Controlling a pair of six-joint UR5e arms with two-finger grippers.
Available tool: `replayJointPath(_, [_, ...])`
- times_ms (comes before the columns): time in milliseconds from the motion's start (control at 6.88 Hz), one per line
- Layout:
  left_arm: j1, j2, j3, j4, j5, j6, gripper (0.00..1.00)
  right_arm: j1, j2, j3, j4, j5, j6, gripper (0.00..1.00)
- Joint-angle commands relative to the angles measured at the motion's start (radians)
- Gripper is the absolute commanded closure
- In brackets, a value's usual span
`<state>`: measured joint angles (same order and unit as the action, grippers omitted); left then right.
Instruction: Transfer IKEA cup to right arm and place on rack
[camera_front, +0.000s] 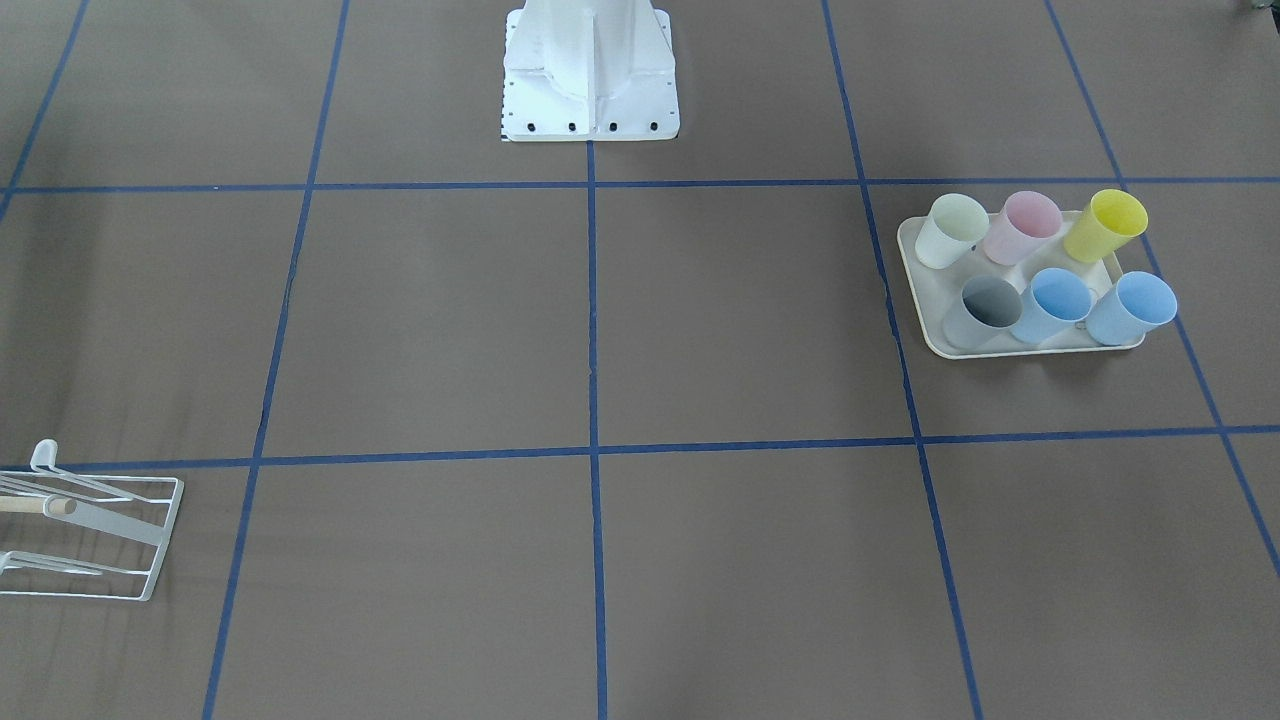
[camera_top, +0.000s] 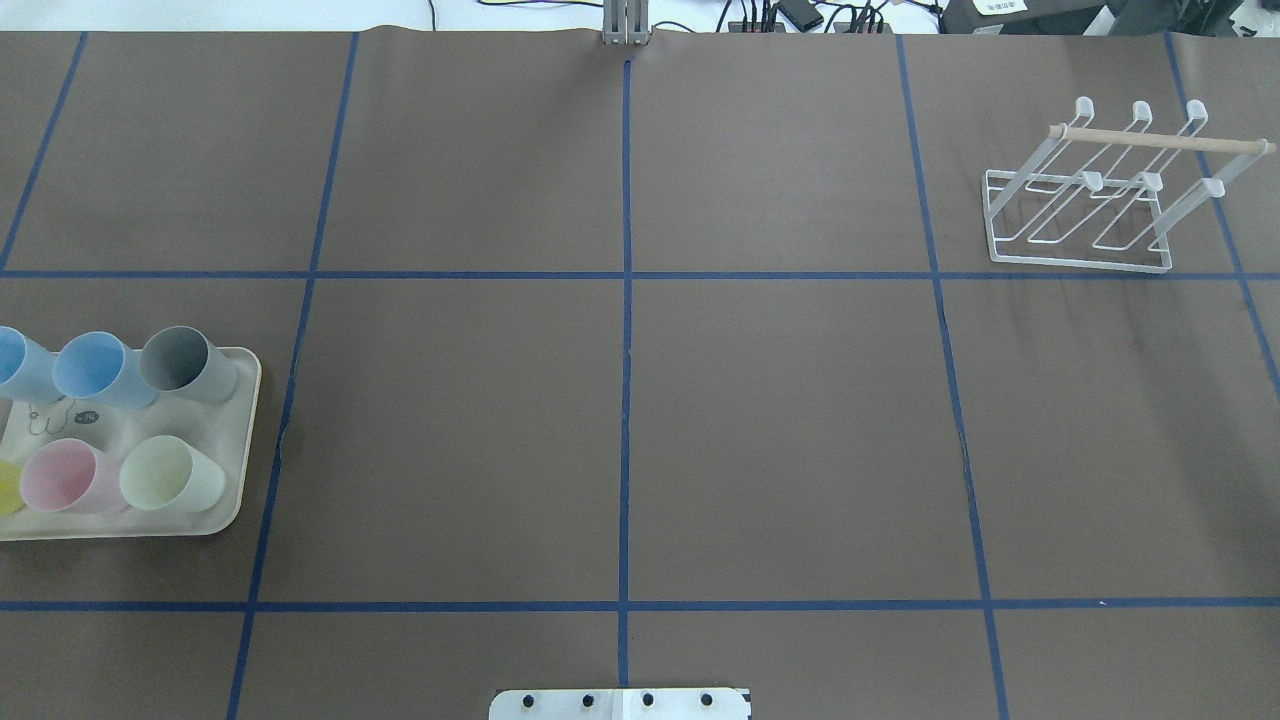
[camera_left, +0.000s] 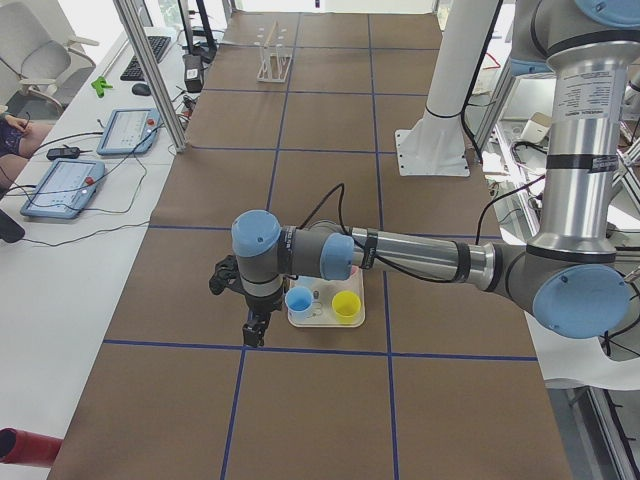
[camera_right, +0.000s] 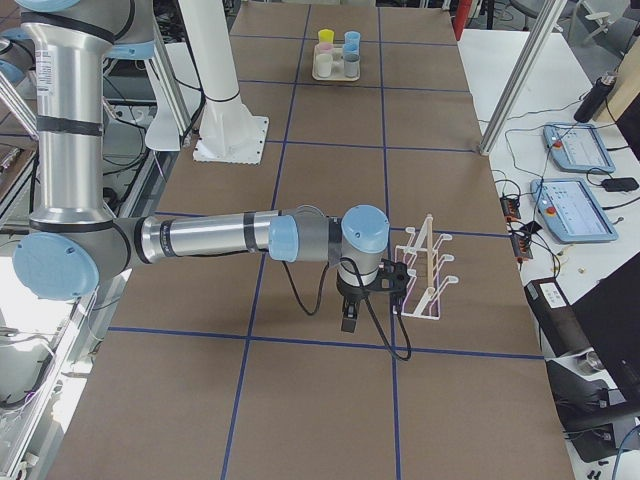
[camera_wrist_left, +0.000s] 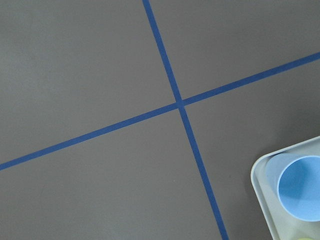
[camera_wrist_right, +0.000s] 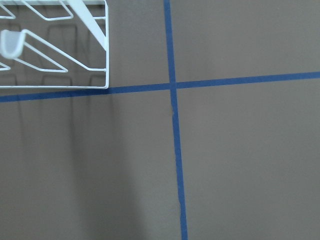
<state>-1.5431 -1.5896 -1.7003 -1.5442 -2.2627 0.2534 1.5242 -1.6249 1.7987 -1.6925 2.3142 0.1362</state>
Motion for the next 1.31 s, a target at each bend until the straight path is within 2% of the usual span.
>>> replayJointPath(0, [0.003, -0.035, -0.012, -0.013, -0.007, -0.005, 0.00, -0.056, 0.040, 0.037, -0.001, 0.008, 0.014, 0.00])
replayJointPath(145, [0.003, -0.033, 0.007, -0.020, -0.053, -0.003, 0.00, -0.058, 0.043, 0.050, -0.004, 0.051, 0.014, 0.00])
replayJointPath(436, [-0.002, 0.000, 0.043, -0.091, -0.125, -0.005, 0.00, -0.058, 0.043, 0.056, 0.002, 0.076, 0.011, 0.00])
replayJointPath(582, [0.003, 0.003, 0.054, -0.109, -0.150, -0.056, 0.00, -0.059, 0.078, 0.065, 0.001, 0.077, 0.011, 0.00])
replayJointPath(727, [0.008, -0.024, 0.085, -0.138, -0.150, -0.183, 0.00, -0.062, 0.094, 0.085, -0.001, 0.086, 0.017, 0.00])
replayJointPath(1018, [0.023, -0.021, 0.071, -0.145, -0.167, -0.198, 0.00, -0.117, 0.196, 0.087, -0.012, 0.071, 0.089, 0.00])
replayJointPath(1163, [0.023, -0.012, 0.076, -0.151, -0.170, -0.201, 0.00, -0.134, 0.195, 0.082, -0.001, 0.085, 0.104, 0.00])
